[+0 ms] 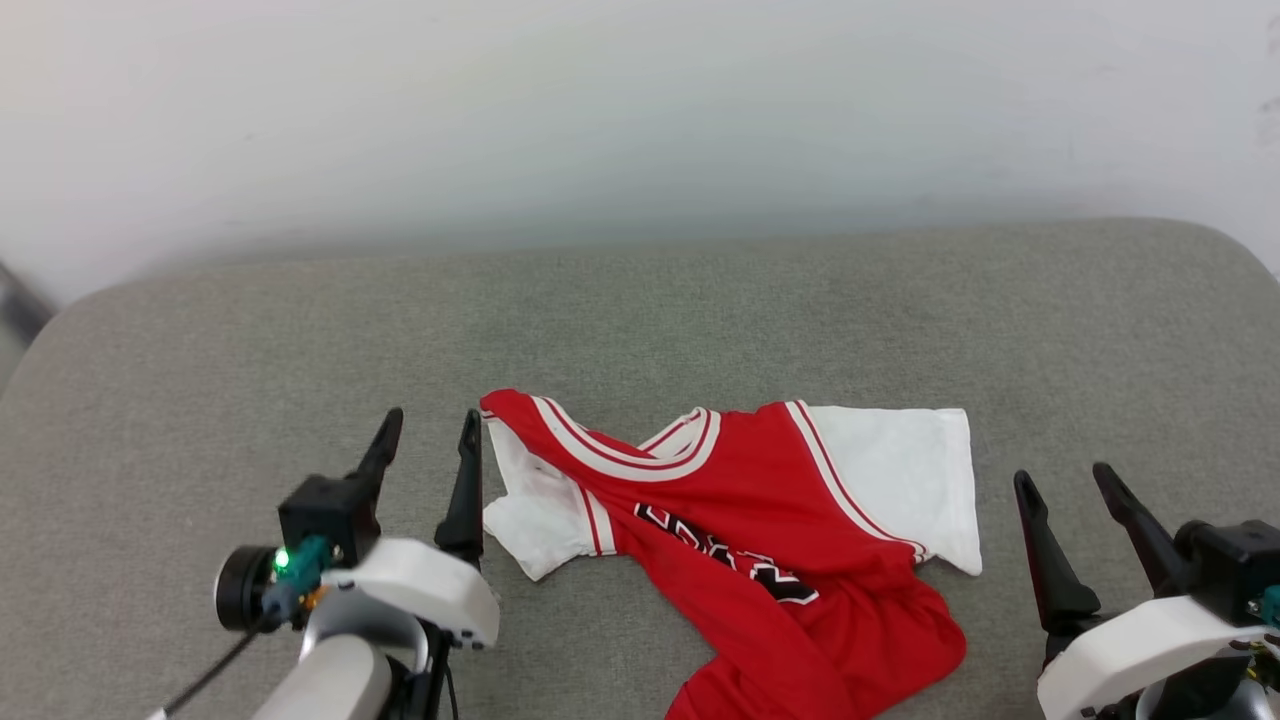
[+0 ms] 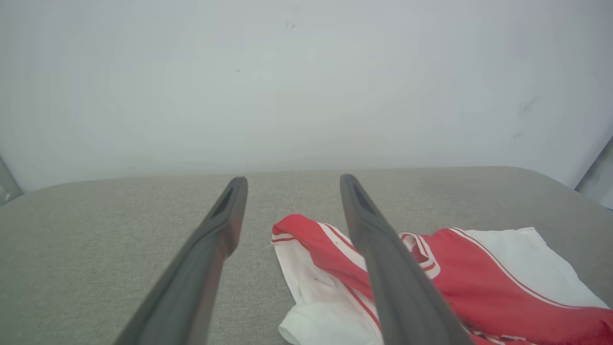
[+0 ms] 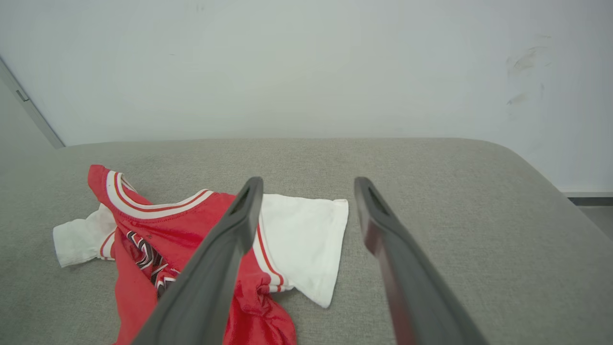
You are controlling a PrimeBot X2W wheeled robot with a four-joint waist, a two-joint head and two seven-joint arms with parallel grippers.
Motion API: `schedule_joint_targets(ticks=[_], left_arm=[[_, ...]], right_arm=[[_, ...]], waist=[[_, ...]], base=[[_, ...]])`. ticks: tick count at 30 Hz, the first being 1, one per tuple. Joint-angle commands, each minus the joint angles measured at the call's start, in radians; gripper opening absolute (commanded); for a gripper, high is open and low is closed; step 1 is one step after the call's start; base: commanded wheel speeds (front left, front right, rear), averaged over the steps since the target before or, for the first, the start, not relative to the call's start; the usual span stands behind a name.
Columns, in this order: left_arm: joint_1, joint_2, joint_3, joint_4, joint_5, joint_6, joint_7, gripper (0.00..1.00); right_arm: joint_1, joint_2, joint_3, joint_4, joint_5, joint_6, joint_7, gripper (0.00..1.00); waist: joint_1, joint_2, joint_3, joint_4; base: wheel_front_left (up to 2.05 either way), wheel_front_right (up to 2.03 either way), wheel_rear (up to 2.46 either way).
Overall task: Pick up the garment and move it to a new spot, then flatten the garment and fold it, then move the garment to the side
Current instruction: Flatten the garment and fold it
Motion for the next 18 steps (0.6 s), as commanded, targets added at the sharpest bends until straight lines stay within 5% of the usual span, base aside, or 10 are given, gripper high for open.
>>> schedule_joint_targets(ticks=[1,9,18], left_arm=[[0.022,-0.002,0.001,-0.018,0.010,0.010,-0.005,1.00],[0.109,0.010,0.024,-0.158,0.045,0.077,-0.012,1.00],[0.044,-0.016,0.038,-0.222,0.086,0.082,-0.016,1.00]], right_arm=[[0.012,0.004,-0.006,0.001,0.009,0.000,0.006,1.00],[-0.040,-0.037,-0.081,0.128,0.133,0.000,0.120,1.00],[-0.303,-0.213,-0.129,0.379,0.298,0.000,0.414,1.00]], waist=[[0.0001,0.0000,-0.010,0.008],[0.0001,0.0000,0.018,0.036],[0.0001,0.0000,0.162,0.104]], base=[[0.00,0.00,0.00],[0.00,0.00,0.00],[0.00,0.00,0.00]])
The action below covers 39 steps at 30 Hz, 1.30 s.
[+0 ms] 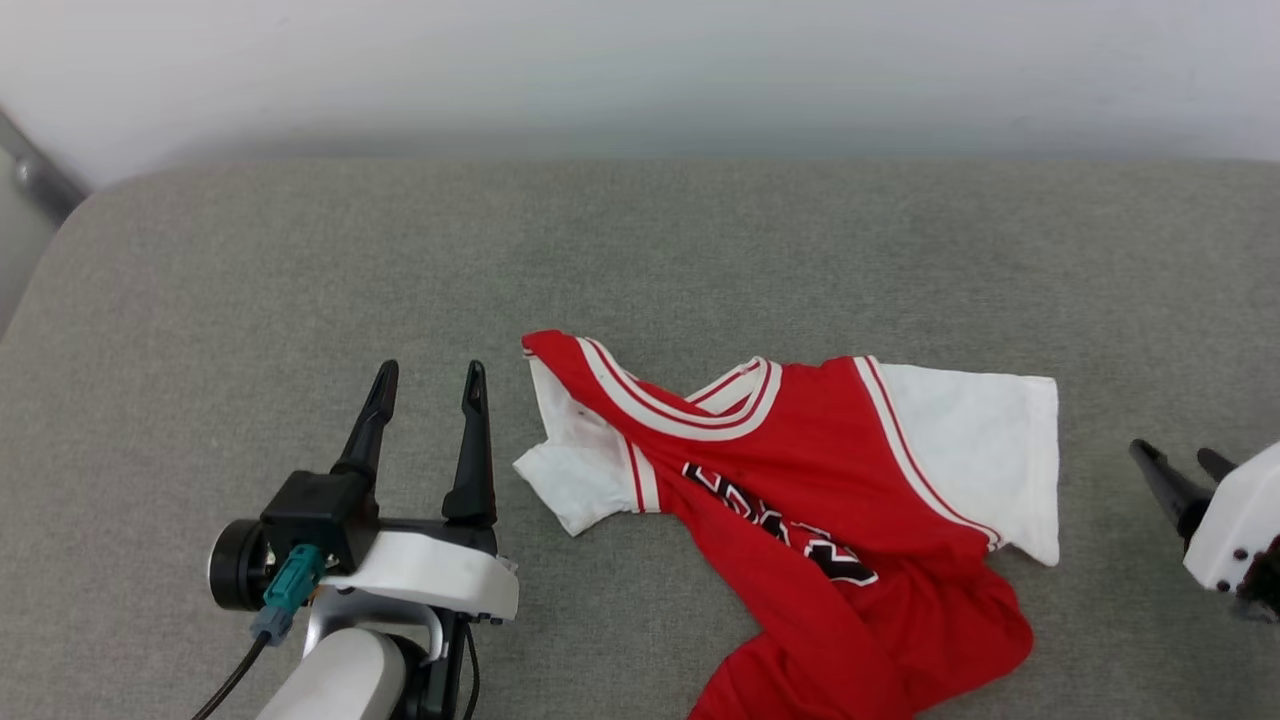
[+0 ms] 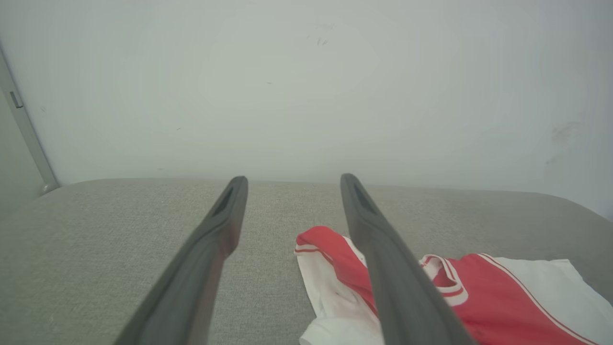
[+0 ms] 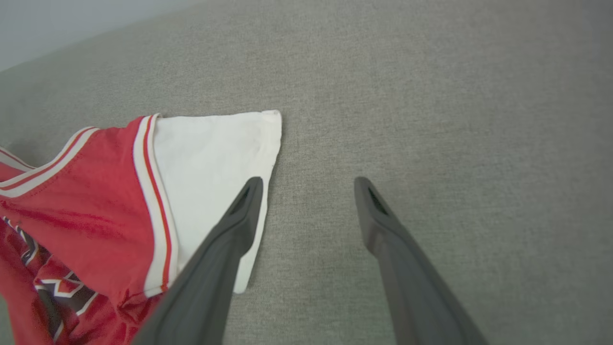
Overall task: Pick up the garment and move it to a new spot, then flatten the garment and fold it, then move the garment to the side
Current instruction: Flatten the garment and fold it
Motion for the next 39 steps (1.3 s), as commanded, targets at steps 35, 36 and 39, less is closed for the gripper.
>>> schedule_joint_targets(ticks=[35,36,39], left_arm=[[-0.310,0.032,0.030,0.233,-0.061,-0.283,0.265,1.00],[-0.332,0.038,0.023,0.256,-0.075,-0.308,0.308,1.00],[-0.379,0.057,-0.013,0.341,-0.126,-0.374,0.468,1.00]], right_arm=[[-0.261,-0.167,0.239,0.136,0.070,0.000,0.101,0.00],[-0.256,-0.166,0.239,0.125,0.070,0.000,0.103,0.00],[-0.241,-0.154,0.245,0.100,0.068,0.000,0.109,0.00]], waist=[[0.0001,-0.0001,0.121,-0.022],[0.0001,-0.0001,0.122,-0.030],[0.0001,-0.0001,0.128,-0.056]], base=[[0.00,0.00,0.00],[0.00,0.00,0.00],[0.00,0.00,0.00]])
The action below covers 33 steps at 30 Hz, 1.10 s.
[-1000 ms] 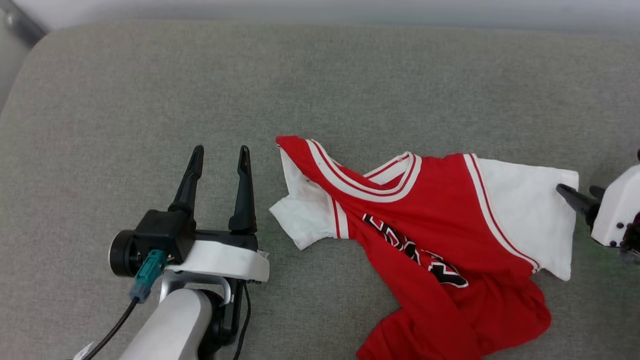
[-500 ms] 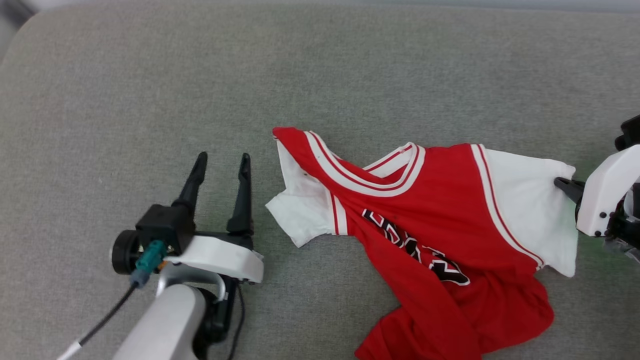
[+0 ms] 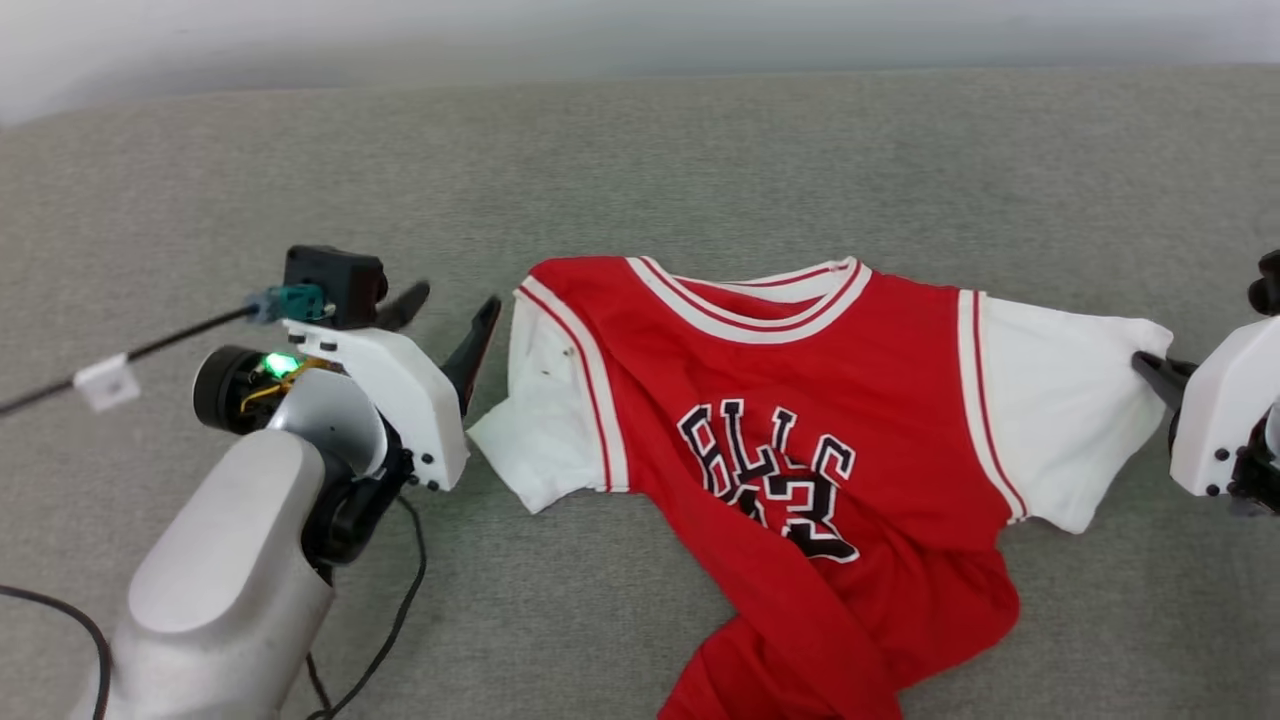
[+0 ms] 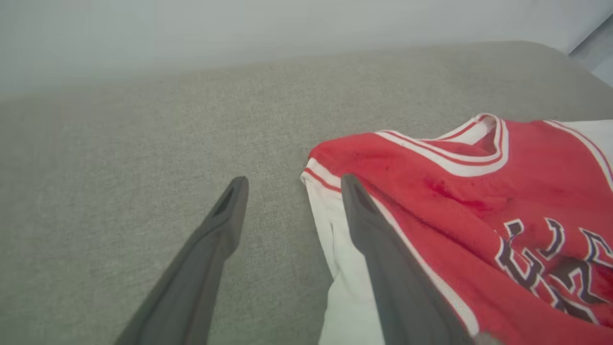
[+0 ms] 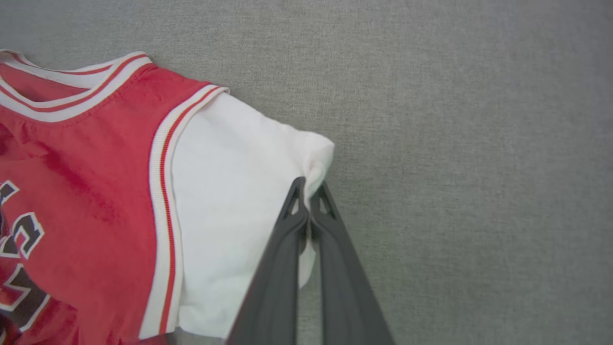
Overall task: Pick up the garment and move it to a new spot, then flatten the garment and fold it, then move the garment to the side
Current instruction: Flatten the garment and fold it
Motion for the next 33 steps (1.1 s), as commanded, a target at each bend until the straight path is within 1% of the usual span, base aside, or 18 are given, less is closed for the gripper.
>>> schedule_joint_targets(ticks=[1,6,7,11,12,13,14,15,18,23,26,33], left_arm=[[-0.023,0.010,-0.022,0.042,-0.020,-0.027,0.076,1.00],[-0.070,0.023,-0.074,0.143,-0.082,-0.075,0.294,1.00],[-0.077,0.025,-0.097,0.168,-0.098,-0.085,0.364,1.00],[-0.058,0.012,-0.155,0.215,-0.147,-0.101,0.513,1.00],[-0.052,0.005,-0.169,0.227,-0.161,-0.104,0.546,0.69],[-0.047,0.001,-0.187,0.231,-0.168,-0.108,0.577,0.29],[-0.044,-0.002,-0.198,0.230,-0.177,-0.110,0.593,0.00],[-0.045,-0.004,-0.204,0.227,-0.183,-0.113,0.600,0.00],[-0.068,0.007,-0.211,0.213,-0.162,-0.112,0.558,0.00],[-0.125,0.026,-0.199,0.206,-0.119,-0.108,0.457,0.00],[-0.160,0.038,-0.185,0.213,-0.089,-0.088,0.392,0.00],[-0.234,0.057,-0.146,0.235,-0.024,-0.017,0.258,0.00]], right_arm=[[0.015,0.012,0.002,-0.012,0.003,0.000,0.004,0.00],[0.019,0.029,0.008,-0.032,0.010,0.000,0.007,0.00],[0.019,0.033,0.009,-0.033,0.013,0.000,0.004,0.00],[0.012,0.039,0.015,-0.027,0.014,0.000,-0.006,0.00],[0.009,0.041,0.017,-0.024,0.015,0.000,-0.009,0.00],[0.006,0.043,0.017,-0.022,0.016,0.000,-0.012,0.00],[0.002,0.044,0.017,-0.020,0.016,0.000,-0.017,0.00],[0.000,0.045,0.019,-0.017,0.015,0.000,-0.022,0.00],[-0.003,0.043,0.023,-0.004,0.008,0.000,-0.037,0.00],[-0.011,0.036,0.029,0.008,-0.007,0.000,-0.066,0.00],[-0.020,0.036,0.029,0.017,-0.027,0.000,-0.088,0.00],[-0.078,0.028,0.018,0.031,-0.085,0.000,-0.125,0.00]], waist=[[-0.0001,0.0000,0.005,-0.024],[-0.0001,0.0000,0.029,-0.053],[-0.0001,0.0000,0.038,-0.060],[-0.0001,0.0000,0.053,-0.068],[-0.0001,0.0000,0.055,-0.071],[-0.0001,0.0000,0.056,-0.072],[-0.0001,0.0000,0.057,-0.074],[-0.0001,0.0000,0.057,-0.075],[-0.0001,0.0000,0.044,-0.073],[-0.0001,0.0000,-0.004,-0.064],[-0.0001,0.0000,-0.048,-0.058],[-0.0001,0.0000,-0.139,-0.057]], base=[[0.00,0.00,0.00],[0.00,0.00,0.00],[0.00,0.00,0.00],[0.00,0.00,0.00],[0.00,0.00,0.00],[0.00,0.00,0.00],[0.00,0.00,0.00],[0.00,0.00,0.00],[0.00,0.00,0.00],[0.00,0.00,0.00],[0.00,0.00,0.00],[0.00,0.00,0.00]])
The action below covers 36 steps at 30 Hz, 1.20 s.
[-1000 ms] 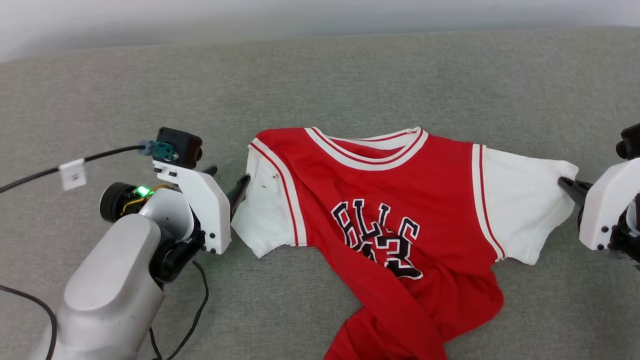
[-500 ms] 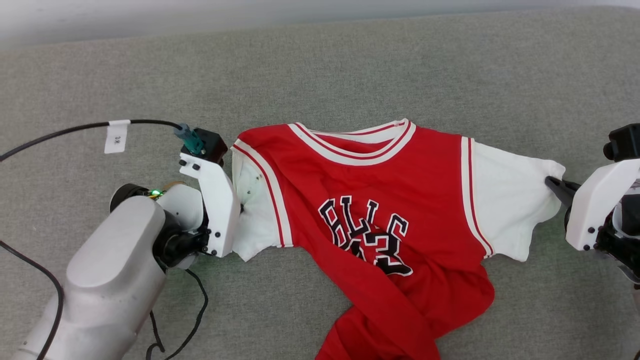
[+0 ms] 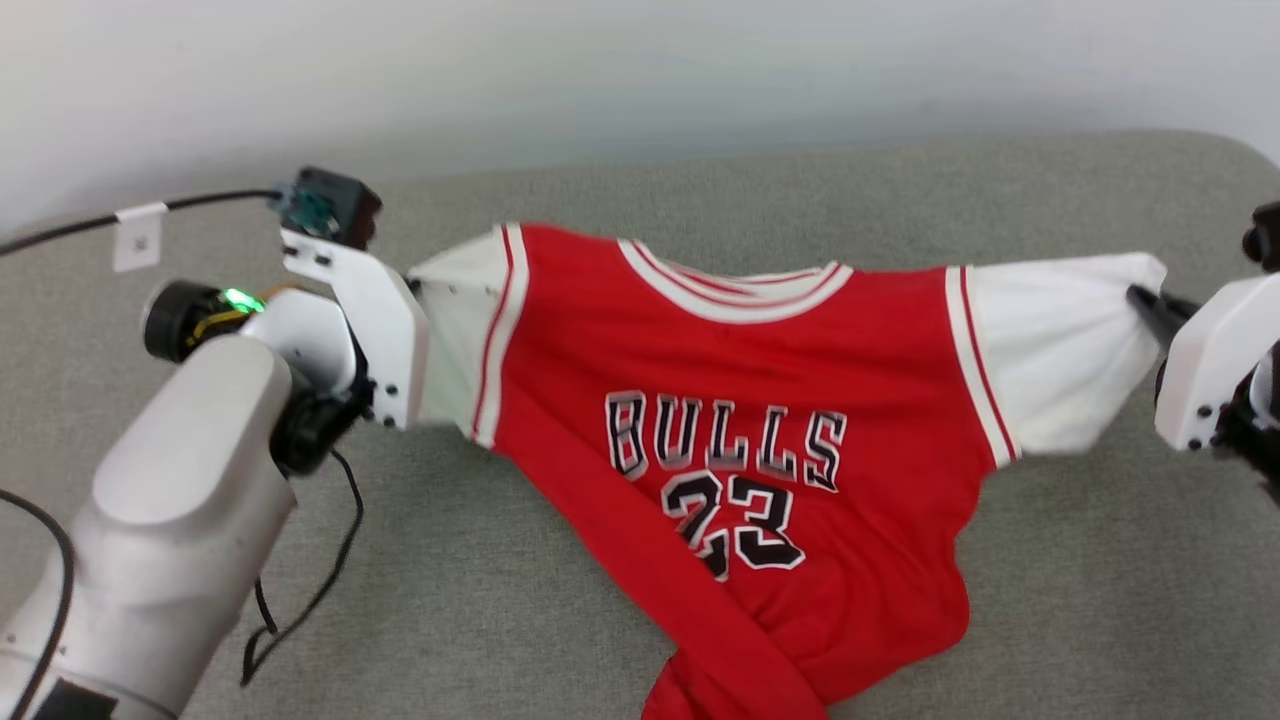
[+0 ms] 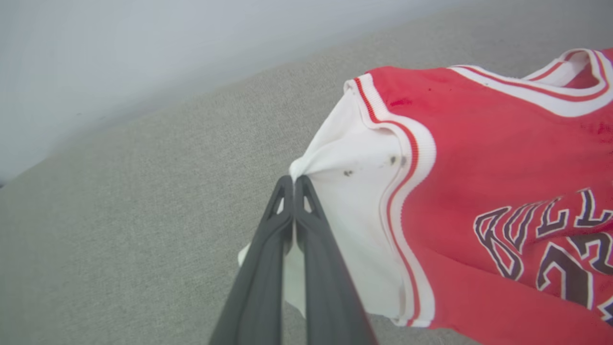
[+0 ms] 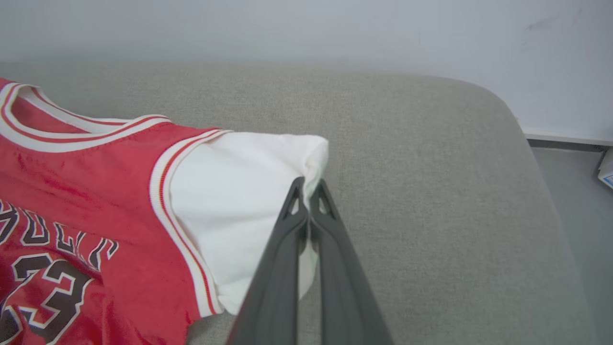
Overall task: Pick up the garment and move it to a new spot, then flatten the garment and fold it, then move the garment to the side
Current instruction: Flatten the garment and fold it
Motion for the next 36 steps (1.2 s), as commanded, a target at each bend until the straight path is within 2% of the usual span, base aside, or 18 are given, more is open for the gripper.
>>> schedule_joint_targets(ticks=[1,8,11,18,28,36], left_arm=[[-0.025,0.005,0.008,0.008,0.012,0.011,-0.018,0.00],[-0.172,-0.004,0.050,0.059,0.065,0.070,-0.142,0.00],[-0.289,-0.020,0.085,0.072,0.084,0.108,-0.221,0.00],[-0.523,-0.021,0.141,0.106,0.119,0.151,-0.332,0.00],[-0.771,-0.001,0.178,0.095,0.153,0.165,-0.422,0.00],[-0.774,-0.014,0.186,0.068,0.151,0.189,-0.466,0.00]], right_arm=[[-0.025,-0.004,-0.004,0.005,-0.006,-0.001,-0.008,0.00],[-0.188,-0.021,-0.014,0.029,-0.067,-0.001,-0.062,0.00],[-0.325,-0.045,-0.002,0.040,-0.112,-0.001,-0.111,0.00],[-0.600,-0.037,-0.002,0.050,-0.165,-0.001,-0.209,0.00],[-0.871,-0.051,0.072,0.075,-0.177,-0.001,-0.354,0.00],[-0.941,-0.045,0.141,0.125,-0.140,-0.001,-0.415,0.00]], waist=[[0.0000,-0.0001,-0.030,-0.001],[0.0000,-0.0001,-0.023,-0.008],[0.0000,-0.0001,0.034,-0.009],[0.0000,-0.0001,0.178,-0.023],[0.0000,-0.0001,0.381,-0.044],[0.0000,-0.0001,0.493,-0.038]], base=[[0.00,0.00,0.00],[0.00,0.00,0.00],[0.00,0.00,0.00],[0.00,0.00,0.00],[0.00,0.00,0.00],[0.00,0.00,0.00]])
